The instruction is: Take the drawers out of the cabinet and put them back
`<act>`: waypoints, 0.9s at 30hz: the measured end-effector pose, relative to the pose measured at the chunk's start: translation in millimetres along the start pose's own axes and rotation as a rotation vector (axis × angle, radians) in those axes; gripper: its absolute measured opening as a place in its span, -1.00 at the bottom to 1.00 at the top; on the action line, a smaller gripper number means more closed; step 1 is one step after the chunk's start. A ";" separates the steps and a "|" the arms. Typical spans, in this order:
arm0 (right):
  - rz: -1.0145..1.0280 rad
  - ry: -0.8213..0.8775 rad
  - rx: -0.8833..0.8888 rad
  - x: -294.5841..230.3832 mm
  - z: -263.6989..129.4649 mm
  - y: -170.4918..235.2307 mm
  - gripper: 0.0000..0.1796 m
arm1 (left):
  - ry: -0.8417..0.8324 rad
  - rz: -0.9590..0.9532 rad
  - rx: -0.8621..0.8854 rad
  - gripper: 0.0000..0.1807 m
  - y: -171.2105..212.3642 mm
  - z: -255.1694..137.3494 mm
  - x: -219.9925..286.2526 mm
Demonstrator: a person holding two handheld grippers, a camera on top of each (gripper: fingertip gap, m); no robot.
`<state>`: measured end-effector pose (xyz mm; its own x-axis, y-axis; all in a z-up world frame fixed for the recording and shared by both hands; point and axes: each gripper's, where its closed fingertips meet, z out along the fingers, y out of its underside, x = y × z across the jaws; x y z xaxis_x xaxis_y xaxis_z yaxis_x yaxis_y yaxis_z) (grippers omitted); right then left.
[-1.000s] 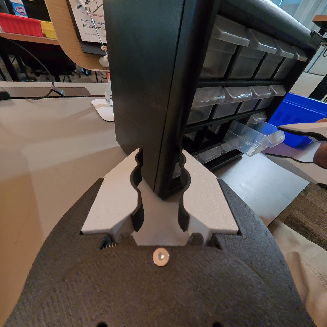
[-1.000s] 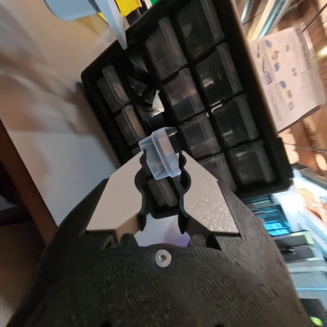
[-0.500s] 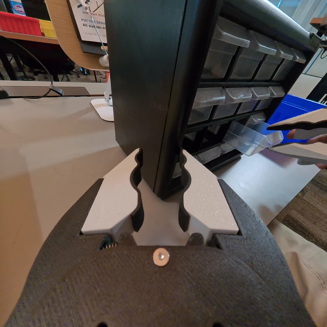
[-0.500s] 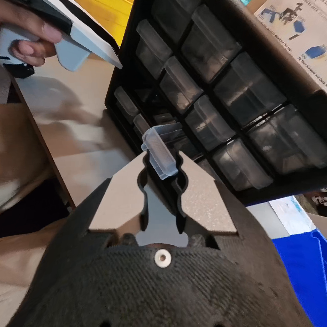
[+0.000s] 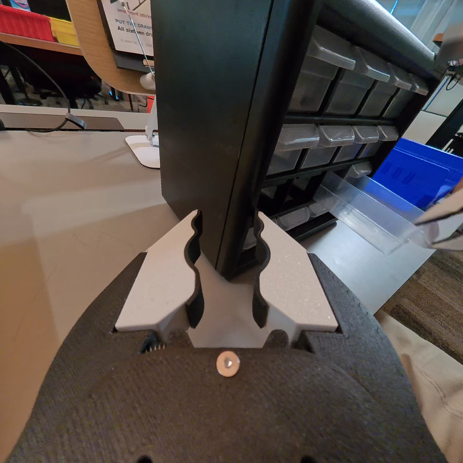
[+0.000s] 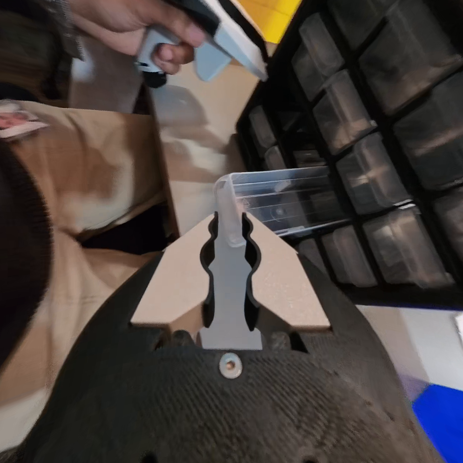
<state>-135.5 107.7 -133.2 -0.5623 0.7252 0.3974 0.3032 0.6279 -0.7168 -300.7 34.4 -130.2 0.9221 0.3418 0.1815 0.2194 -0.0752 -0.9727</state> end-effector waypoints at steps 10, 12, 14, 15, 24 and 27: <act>0.073 -0.229 0.051 -26.7 -23.6 -11.4 -0.83 | -0.001 0.000 -0.002 -0.58 0.3 -0.3 -0.1; 0.107 -0.228 0.120 -20.4 -31.2 -24.0 -0.82 | 0.000 -0.002 -0.003 -0.58 0.4 -0.1 -0.2; 0.122 -0.221 0.162 -14.7 -37.7 -31.5 -0.81 | 0.000 -0.002 -0.003 -0.58 0.4 -0.1 -0.2; 0.130 -0.218 0.179 -12.5 -40.4 -34.1 -0.81 | 0.001 -0.002 -0.003 -0.58 0.4 -0.2 -0.2; 0.234 -0.265 0.269 -7.0 -52.6 -39.3 -0.82 | 0.000 -0.001 -0.004 -0.58 0.5 -0.2 -0.1; 0.269 -0.266 0.316 -2.5 -56.1 -44.8 -0.82 | 0.003 -0.005 -0.005 -0.58 0.7 -0.1 -0.3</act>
<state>-104.5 93.6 -70.0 -0.6854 0.7268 0.0440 0.2397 0.2823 -0.9289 -300.7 34.2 -130.9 0.9217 0.3397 0.1871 0.2260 -0.0783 -0.9710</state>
